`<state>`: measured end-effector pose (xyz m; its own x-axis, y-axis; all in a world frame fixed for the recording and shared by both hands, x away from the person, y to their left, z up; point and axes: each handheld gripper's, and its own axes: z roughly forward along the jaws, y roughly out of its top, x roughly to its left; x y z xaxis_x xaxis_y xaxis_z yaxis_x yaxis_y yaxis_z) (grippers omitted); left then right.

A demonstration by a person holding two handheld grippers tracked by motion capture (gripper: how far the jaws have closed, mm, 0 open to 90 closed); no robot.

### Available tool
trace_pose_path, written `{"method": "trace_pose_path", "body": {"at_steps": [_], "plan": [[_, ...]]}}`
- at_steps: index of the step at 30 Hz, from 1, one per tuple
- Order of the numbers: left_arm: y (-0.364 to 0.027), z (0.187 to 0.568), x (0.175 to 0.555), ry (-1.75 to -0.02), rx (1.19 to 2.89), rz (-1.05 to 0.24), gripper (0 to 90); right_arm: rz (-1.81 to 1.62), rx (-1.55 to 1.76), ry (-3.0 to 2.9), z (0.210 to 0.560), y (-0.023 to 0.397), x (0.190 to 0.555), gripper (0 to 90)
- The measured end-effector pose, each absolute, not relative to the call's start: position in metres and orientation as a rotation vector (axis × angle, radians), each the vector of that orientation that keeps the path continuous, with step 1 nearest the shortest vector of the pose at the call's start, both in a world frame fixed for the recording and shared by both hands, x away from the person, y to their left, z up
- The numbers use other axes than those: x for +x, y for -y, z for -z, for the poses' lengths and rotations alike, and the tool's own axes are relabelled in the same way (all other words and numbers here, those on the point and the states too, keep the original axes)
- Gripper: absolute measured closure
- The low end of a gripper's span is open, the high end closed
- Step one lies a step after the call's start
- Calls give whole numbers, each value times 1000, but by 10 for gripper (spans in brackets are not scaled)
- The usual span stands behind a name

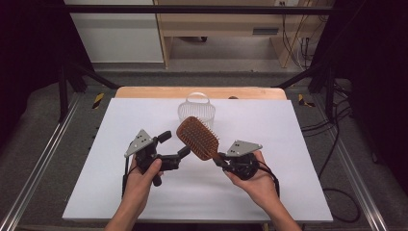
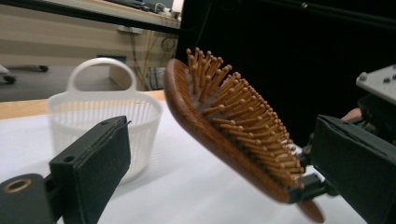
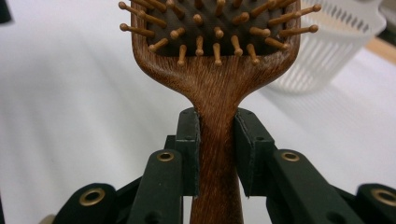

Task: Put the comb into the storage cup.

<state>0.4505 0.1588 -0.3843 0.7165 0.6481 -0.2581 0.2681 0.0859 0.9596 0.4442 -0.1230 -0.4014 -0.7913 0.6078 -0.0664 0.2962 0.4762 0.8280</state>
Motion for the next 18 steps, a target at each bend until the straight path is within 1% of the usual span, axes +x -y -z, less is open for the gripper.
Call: {"method": "trace_pose_path", "body": {"at_steps": [8,18], "plan": [[-143,377,458,-787,1451,-257,54,-1318,737,-2301,400,121,438,729],[-130,366,460,-791,1439,-232,85,-1382,745,-2213,401,121,430,729]]}}
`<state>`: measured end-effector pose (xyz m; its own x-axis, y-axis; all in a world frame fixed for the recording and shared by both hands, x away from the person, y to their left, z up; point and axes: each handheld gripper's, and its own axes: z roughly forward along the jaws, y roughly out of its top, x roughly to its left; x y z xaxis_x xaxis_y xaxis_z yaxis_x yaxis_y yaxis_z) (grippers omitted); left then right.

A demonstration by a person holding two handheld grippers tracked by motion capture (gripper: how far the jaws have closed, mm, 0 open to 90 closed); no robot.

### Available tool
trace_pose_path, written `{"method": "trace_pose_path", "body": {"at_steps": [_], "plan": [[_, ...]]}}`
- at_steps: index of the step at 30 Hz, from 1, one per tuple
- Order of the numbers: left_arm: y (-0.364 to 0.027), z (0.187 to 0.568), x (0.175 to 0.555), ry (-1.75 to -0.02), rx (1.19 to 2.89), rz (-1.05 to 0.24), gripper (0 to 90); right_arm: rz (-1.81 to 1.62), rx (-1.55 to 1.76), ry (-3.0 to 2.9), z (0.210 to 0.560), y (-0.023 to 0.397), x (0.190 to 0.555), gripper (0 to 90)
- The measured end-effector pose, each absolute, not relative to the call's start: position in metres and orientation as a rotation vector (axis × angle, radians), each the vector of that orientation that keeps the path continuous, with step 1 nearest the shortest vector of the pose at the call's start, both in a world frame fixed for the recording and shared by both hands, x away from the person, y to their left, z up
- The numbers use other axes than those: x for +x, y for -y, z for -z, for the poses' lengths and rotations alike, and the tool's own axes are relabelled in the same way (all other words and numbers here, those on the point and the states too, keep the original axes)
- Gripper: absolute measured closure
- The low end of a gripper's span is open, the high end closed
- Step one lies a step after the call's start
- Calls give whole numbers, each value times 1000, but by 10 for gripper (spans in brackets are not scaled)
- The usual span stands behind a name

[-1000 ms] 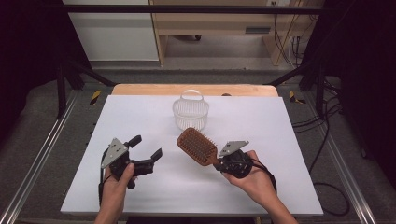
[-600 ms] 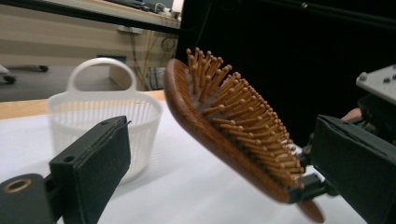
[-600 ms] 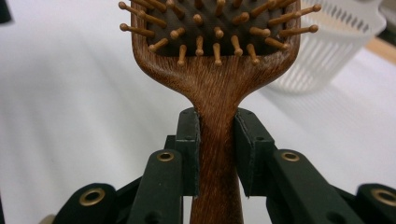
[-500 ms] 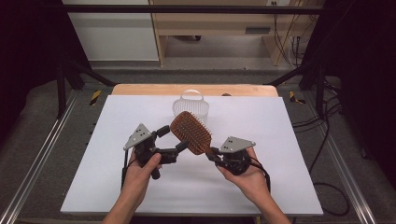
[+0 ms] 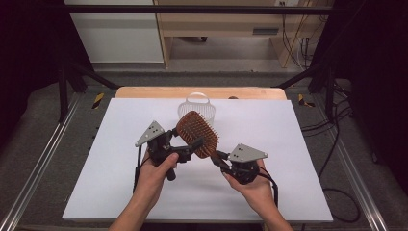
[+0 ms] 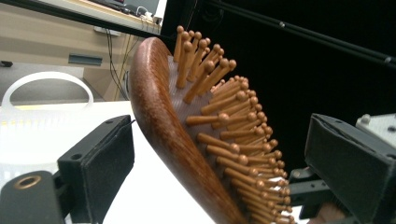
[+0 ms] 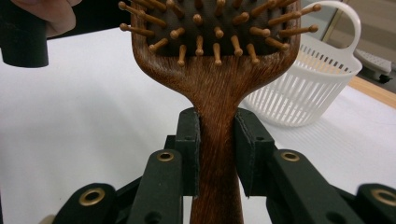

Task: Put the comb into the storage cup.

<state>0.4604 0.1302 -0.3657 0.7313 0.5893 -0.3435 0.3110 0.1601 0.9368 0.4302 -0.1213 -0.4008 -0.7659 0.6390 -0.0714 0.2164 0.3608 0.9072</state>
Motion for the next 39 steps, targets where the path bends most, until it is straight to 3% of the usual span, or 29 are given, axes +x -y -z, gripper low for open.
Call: {"method": "trace_pose_path", "body": {"at_steps": [18,39], "plan": [[-128,359,463,-826,1444,-197,186,-1413,725,-2187,405,116,428,729],[-132,359,468,-949,1377,-102,432,-1431,748,-2195,411,114,428,727]]}}
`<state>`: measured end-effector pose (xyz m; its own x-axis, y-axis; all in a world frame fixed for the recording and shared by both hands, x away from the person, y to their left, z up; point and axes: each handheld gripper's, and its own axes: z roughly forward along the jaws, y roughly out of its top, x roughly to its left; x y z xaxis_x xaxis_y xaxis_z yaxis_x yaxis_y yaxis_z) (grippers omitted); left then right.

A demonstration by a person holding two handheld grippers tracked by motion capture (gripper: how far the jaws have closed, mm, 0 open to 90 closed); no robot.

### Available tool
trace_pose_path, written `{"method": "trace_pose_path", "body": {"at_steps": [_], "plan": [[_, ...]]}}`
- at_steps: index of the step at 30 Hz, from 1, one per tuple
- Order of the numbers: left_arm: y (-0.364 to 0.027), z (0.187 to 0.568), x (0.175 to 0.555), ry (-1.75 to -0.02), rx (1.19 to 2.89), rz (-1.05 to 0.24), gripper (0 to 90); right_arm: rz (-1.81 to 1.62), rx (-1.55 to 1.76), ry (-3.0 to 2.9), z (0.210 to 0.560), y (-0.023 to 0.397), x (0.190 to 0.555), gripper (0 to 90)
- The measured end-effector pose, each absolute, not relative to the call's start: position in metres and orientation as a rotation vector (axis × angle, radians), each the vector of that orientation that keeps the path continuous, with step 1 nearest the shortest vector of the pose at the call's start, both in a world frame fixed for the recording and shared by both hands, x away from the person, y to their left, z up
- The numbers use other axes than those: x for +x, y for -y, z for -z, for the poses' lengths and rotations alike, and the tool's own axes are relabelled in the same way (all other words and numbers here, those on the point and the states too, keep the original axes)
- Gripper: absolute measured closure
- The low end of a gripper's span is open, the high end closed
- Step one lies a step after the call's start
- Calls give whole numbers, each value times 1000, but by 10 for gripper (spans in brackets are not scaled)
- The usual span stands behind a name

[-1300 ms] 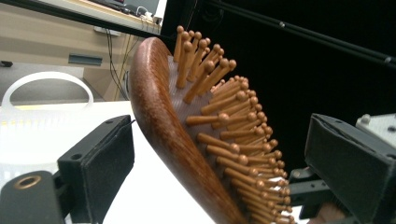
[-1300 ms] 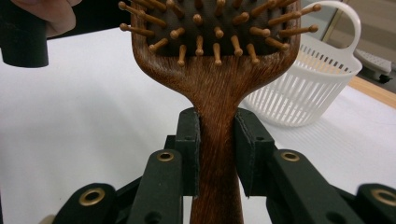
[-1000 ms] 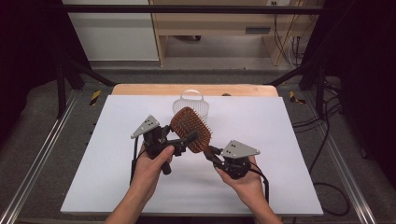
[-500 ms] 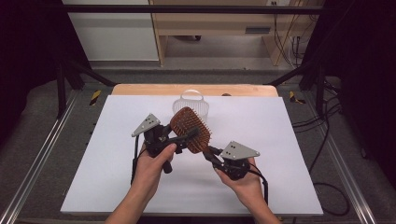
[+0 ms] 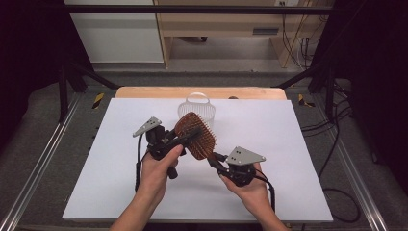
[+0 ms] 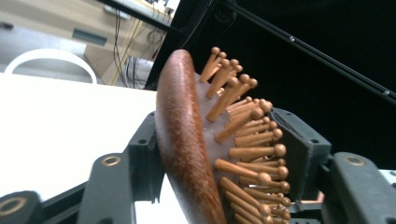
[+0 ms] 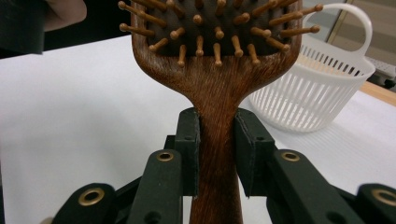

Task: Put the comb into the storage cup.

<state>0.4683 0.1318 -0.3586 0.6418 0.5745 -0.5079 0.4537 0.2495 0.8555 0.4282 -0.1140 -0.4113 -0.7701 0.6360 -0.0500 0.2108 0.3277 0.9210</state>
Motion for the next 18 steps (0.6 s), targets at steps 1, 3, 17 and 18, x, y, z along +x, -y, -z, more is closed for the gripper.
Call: {"method": "trace_pose_path", "body": {"at_steps": [1,3,17,18], "plan": [[-132,359,468,-956,1377,-96,444,-1432,751,-2199,412,114,428,727],[-131,359,468,-955,1383,-99,472,-1424,762,-2205,414,112,428,727],[-125,355,464,-963,1388,-107,510,-1444,790,-2217,418,111,429,724],[-125,355,464,-963,1389,-107,510,-1446,791,-2218,418,111,429,723]]}}
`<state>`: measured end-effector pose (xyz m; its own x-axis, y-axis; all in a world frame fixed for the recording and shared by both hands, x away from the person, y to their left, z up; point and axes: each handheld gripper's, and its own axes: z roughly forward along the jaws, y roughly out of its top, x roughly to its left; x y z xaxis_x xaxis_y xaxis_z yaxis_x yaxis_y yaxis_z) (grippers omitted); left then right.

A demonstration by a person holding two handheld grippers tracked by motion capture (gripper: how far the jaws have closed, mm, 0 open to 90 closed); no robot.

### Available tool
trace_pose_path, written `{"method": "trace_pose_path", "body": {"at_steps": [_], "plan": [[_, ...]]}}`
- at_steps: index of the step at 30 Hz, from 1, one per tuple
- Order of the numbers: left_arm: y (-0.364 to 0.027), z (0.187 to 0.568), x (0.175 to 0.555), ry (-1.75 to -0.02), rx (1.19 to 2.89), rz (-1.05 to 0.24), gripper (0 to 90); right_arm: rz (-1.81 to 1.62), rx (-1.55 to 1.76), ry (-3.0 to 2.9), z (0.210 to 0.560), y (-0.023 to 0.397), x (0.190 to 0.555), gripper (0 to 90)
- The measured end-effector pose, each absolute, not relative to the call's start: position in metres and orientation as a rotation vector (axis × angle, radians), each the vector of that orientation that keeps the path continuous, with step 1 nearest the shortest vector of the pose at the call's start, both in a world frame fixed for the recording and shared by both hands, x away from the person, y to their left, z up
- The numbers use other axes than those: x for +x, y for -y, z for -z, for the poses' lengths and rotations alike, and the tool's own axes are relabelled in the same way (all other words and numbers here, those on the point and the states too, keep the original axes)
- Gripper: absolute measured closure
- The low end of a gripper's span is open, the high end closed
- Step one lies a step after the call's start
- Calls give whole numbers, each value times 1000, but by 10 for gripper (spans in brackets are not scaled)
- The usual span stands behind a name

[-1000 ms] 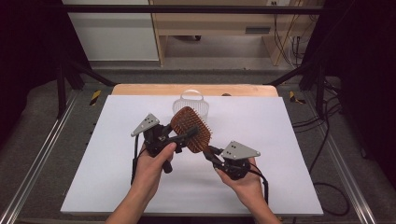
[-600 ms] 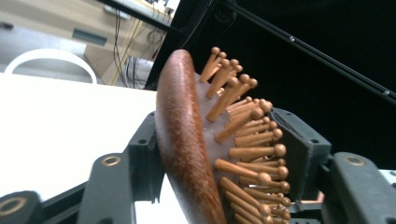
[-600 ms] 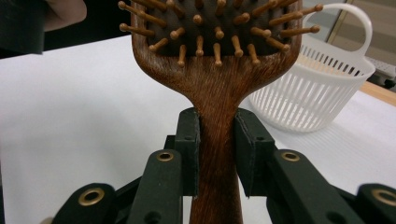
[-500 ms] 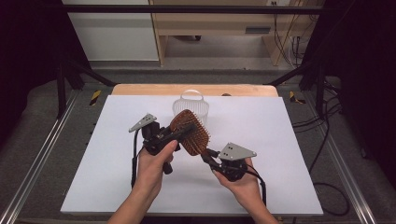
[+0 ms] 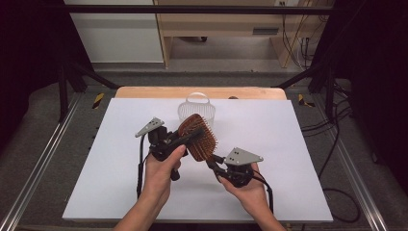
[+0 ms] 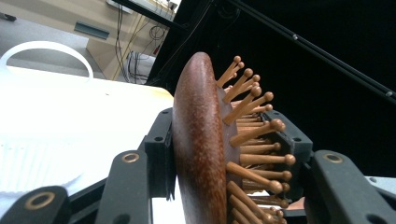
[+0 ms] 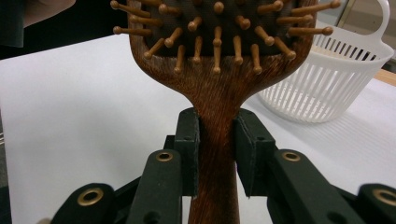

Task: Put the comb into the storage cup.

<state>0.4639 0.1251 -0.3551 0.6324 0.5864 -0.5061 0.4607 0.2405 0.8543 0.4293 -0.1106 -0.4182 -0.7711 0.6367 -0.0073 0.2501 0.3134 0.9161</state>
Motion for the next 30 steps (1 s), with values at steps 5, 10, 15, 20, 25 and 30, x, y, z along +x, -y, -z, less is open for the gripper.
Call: {"method": "trace_pose_path", "body": {"at_steps": [5,10,15,20,25,30], "plan": [[-124,355,464,-963,1395,-103,515,-1459,799,-2222,420,110,430,720],[-123,355,465,-964,1396,-99,518,-1468,803,-2229,421,110,431,718],[-121,354,466,-961,1402,-103,520,-1476,807,-2229,422,111,431,711],[-121,352,468,-961,1399,-114,520,-1473,816,-2239,424,111,433,549],[-125,349,469,-962,1399,-141,519,-1474,823,-2245,426,111,434,327],[-132,345,469,-961,1403,-193,519,-1488,798,-2219,428,110,433,182]]}}
